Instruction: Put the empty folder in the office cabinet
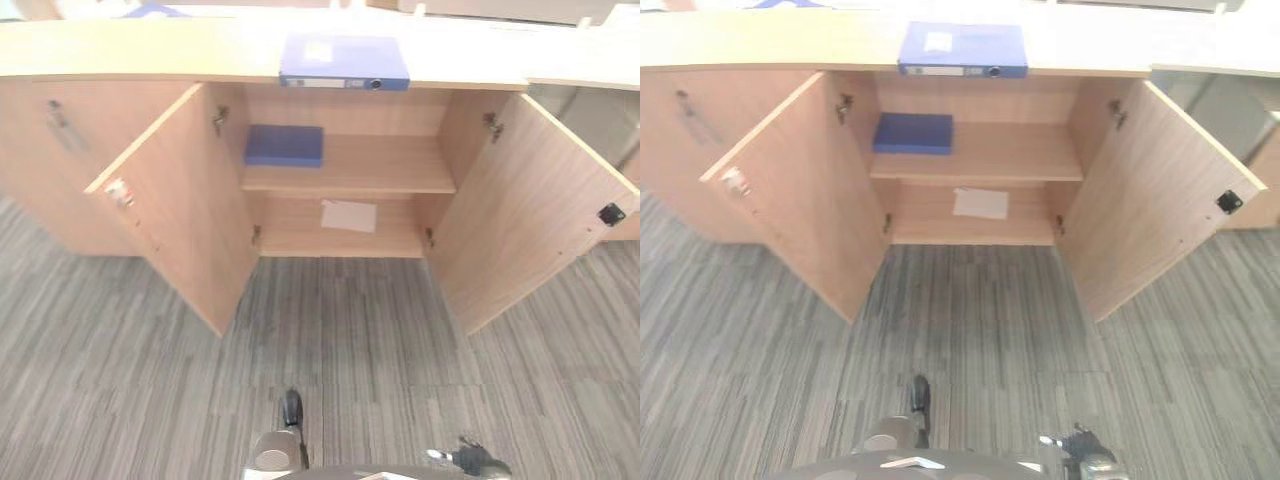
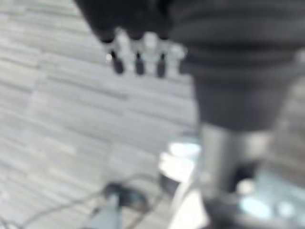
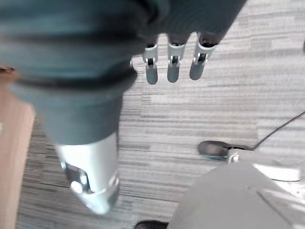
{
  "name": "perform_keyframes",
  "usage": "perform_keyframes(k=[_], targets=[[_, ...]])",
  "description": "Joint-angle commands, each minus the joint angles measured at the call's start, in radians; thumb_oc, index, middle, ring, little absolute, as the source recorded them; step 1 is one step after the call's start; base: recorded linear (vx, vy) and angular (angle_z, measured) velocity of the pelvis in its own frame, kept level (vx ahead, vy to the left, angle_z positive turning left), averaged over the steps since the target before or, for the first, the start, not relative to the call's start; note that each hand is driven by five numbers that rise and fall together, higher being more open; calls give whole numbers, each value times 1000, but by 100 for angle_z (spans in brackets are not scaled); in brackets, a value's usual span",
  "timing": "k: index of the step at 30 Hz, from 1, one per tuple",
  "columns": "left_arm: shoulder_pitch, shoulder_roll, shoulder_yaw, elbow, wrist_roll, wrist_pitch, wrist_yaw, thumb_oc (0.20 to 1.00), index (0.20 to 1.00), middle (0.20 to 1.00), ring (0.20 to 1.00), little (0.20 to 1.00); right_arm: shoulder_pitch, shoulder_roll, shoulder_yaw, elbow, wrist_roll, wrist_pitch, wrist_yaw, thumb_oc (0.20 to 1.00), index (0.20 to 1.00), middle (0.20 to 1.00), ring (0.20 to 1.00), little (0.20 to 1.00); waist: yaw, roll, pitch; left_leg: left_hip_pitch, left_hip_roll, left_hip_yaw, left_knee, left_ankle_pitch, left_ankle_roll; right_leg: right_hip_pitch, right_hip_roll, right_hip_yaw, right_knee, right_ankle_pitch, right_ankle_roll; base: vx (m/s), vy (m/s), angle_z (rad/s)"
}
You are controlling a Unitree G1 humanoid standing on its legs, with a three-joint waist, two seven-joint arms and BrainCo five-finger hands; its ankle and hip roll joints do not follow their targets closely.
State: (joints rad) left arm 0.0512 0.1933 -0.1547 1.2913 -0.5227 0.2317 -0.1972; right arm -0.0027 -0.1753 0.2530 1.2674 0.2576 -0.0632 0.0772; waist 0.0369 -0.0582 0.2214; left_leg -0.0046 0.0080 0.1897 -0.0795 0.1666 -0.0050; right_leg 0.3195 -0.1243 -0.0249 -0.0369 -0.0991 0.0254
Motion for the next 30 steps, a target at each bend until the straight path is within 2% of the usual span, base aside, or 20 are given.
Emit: perform_keyframes(k=[1, 2, 5, 6, 9, 10, 11, 12, 13, 14, 15, 17, 18, 21, 23, 24, 25, 26, 28, 30], targets=[[-16, -41, -35, -6, 37, -10, 7, 1000, 1000, 1000, 1000, 1000, -17, -90, -13, -29, 12, -41, 3, 1000, 1000, 1000, 1000, 1000, 5, 88, -21, -182, 77, -37, 105, -75, -34, 16, 94, 15, 49, -121, -12, 422, 226, -10], [-18, -33, -38, -1, 56, 2, 11, 1000, 1000, 1000, 1000, 1000, -23, -87, -11, -37, 14, -58, 4, 1000, 1000, 1000, 1000, 1000, 9, 85, -36, -178, 55, -40, 107, -97, -19, 21, 71, 7, 41, -118, 5, 342, 195, -4], [-20, -30, -39, 3, 61, 5, 9, 1000, 1000, 1000, 1000, 1000, -28, -84, -8, -44, 15, -62, 3, 1000, 1000, 1000, 1000, 1000, 10, 84, -44, -174, 45, -44, 104, -105, -11, 21, 60, 4, 41, -115, 13, 229, 145, -9], [-31, -17, -47, 9, 81, 6, -5, 1000, 1000, 1000, 1000, 1000, -38, -80, 6, -78, -20, -76, -11, 1000, 1000, 1000, 1000, 1000, 8, 82, -63, -149, 11, -72, 92, -129, 21, 2, 29, 0, 87, -105, 30, 299, 206, -8], [-43, -4, -61, 8, 77, 3, -6, 1000, 1000, 1000, 1000, 1000, -47, -79, 23, -98, -54, -80, -58, 1000, 1000, 1000, 1000, 1000, -1, 82, -69, -132, -12, -95, 86, -145, 47, -31, 17, -1, 173, -89, 35, 190, 153, -1], [-55, 10, -71, 2, 101, -5, -30, 1000, 1000, 1000, 1000, 1000, -60, -76, 45, -112, -59, -78, -125, 1000, 1000, 1000, 1000, 1000, -9, 84, -66, -110, -28, -100, 80, -154, 69, -103, -13, -27, 315, -8, 62, 84, 140, 3], [-58, 12, -74, 2, 109, -9, -35, 1000, 1000, 1000, 1000, 1000, -64, -75, 47, -113, -58, -80, -136, 1000, 1000, 1000, 1000, 1000, -10, 88, -64, -104, -27, -100, 78, -157, 76, -138, -26, -39, 380, 23, 70, 71, 204, -3], [-67, 18, -90, 4, 124, -37, -38, 1000, 1000, 1000, 1000, 1000, -80, -76, 54, -115, -66, -77, -181, 1000, 1000, 1000, 1000, 1000, -16, 100, -55, -80, -28, -94, 68, -167, 93, -238, -63, -63, 539, 86, 82, 42, 183, 4], [-78, 21, -107, 4, 105, -68, -27, 1000, 1000, 1000, 1000, 1000, -94, -80, 61, -113, -95, -84, -209, 1000, 1000, 1000, 1000, 1000, -25, 117, -40, -49, -23, -89, 56, -177, 101, -319, -79, -83, 623, 103, 75, 54, 160, -1], [-83, 22, -110, 2, 95, -75, -23, 1000, 1000, 1000, 1000, 1000, -98, -82, 64, -112, -104, -88, -213, 1000, 1000, 1000, 1000, 1000, -28, 119, -35, -36, -21, -84, 54, -179, 101, -344, -79, -90, 625, 92, 71, 70, 57, -14], [-87, 23, -113, 0, 88, -87, -21, 1000, 1000, 1000, 1000, 1000, -102, -83, 68, -110, -112, -91, -218, 1000, 1000, 1000, 1000, 1000, -31, 123, -29, -25, -18, -80, 51, -181, 99, -360, -78, -96, 623, 85, 66, 133, -108, -16], [-119, 28, -128, -24, 35, -109, -4, 1000, 1000, 1000, 1000, 1000, -127, -86, 87, -109, -77, -94, -225, 1000, 1000, 1000, 1000, 1000, -56, 125, -3, 38, 7, -63, 35, -190, 72, -402, -29, -118, 407, 57, 62, 213, -305, -16], [-137, 30, -132, -31, 34, -120, -4, 1000, 1000, 1000, 1000, 1000, -138, -87, 93, -111, -54, -92, -231, 1000, 1000, 1000, 1000, 1000, -64, 117, 7, 45, 14, -56, 35, -196, 63, -414, -19, -117, 311, 63, 68, 178, -345, -30], [-161, 19, -129, -38, 22, -166, -10, 1000, 1000, 1000, 1000, 1000, -142, -85, 88, -127, -21, -65, -237, 1000, 1000, 1000, 1000, 1000, -95, 77, 30, 104, 11, -30, 19, -239, 46, -486, -34, -112, 75, 230, 126, 234, -272, -17], [-158, 13, -127, -42, 37, -184, -11, 1000, 1000, 1000, 1000, 1000, -131, -81, 79, -128, -13, -51, -229, 1000, 1000, 1000, 1000, 1000, -106, 73, 32, 129, 17, -26, 15, -256, 47, -503, -33, -100, 60, 248, 135, 226, -174, 2], [-153, -4, -126, -40, 50, -211, -1, 1000, 1000, 1000, 1000, 1000, -120, -73, 65, -116, -8, -54, -214, 1000, 1000, 1000, 1000, 1000, -113, 64, 26, 140, 17, -33, 13, -268, 50, -513, -18, -64, 65, 246, 138, 220, -199, -10], [-146, -7, -125, -36, 64, -232, -9, 1000, 1000, 1000, 1000, 1000, -110, -73, 48, -103, -23, -53, -194, 1000, 1000, 1000, 1000, 1000, -125, 60, 21, 147, 21, -47, 14, -279, 49, -499, 0, -40, 58, 228, 123, 265, -227, -5], [-143, -6, -132, -38, 65, -234, -12, 1000, 1000, 1000, 1000, 1000, -102, -77, 45, -103, -25, -54, -188, 1000, 1000, 1000, 1000, 1000, -128, 60, 18, 152, 25, -54, 14, -279, 47, -490, 4, -41, 52, 224, 117, 308, -227, 15], [-143, 14, -146, -61, 42, -240, -68, 1000, 1000, 1000, 1000, 1000, -63, -94, 15, -92, -43, -41, -157, 1000, 1000, 1000, 1000, 1000, -147, 69, 2, 171, 56, -73, 19, -283, 29, -447, 25, -40, 42, 187, 82, 297, -211, 48], [-145, 21, -148, -68, 45, -239, -81, 1000, 1000, 1000, 1000, 1000, -56, -98, 9, -93, -57, -35, -155, 1000, 1000, 1000, 1000, 1000, -151, 71, -2, 172, 63, -73, 22, -284, 25, -435, 29, -40, 39, 176, 75, 159, -119, 64]])
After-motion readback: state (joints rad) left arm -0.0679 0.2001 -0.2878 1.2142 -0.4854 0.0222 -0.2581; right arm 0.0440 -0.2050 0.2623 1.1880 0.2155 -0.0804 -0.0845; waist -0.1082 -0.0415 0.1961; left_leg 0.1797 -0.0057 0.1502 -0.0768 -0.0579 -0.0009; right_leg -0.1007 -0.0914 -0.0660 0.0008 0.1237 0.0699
